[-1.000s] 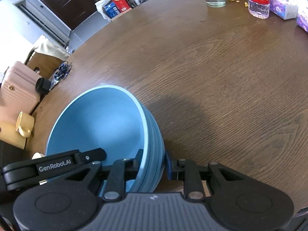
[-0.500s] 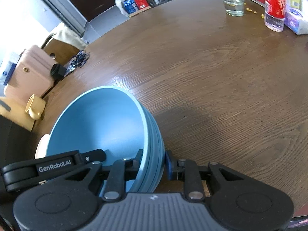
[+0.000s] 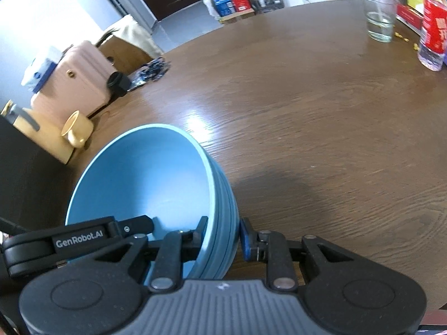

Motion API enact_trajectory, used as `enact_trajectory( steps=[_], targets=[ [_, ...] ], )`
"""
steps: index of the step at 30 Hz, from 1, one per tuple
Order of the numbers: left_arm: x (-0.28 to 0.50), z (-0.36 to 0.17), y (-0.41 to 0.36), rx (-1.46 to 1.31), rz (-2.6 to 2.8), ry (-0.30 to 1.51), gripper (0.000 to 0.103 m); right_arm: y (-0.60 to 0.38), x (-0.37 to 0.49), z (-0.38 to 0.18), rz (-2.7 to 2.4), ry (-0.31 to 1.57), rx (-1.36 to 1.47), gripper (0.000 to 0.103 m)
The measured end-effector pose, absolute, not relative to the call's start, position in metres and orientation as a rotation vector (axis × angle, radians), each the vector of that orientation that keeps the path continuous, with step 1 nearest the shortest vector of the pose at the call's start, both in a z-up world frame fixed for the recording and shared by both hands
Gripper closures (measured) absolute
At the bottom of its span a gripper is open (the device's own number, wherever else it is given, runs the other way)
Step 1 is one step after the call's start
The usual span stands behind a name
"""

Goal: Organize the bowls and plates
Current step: 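Lift the bowl stack with both grippers and carry it over the cream plates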

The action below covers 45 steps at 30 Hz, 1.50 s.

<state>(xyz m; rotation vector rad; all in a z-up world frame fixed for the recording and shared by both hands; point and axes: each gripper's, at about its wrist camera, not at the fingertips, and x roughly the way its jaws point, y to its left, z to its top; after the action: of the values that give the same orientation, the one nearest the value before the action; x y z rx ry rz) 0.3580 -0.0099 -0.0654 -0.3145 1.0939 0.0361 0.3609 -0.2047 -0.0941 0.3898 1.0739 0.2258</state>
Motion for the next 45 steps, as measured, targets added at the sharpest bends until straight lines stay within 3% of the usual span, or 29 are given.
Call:
enact_trajectory(
  steps=[24,45],
  targets=[
    [0.354,-0.031,0.129,-0.352,0.095,1.03,0.061,-0.065,0.37,-0.054,0.311,1.037,0.324,0.081],
    [0.378,-0.05,0.223,-0.365,0.105,1.075,0.062,0.035,0.399,-0.069,0.301,1.081,0.324,0.081]
  ],
)
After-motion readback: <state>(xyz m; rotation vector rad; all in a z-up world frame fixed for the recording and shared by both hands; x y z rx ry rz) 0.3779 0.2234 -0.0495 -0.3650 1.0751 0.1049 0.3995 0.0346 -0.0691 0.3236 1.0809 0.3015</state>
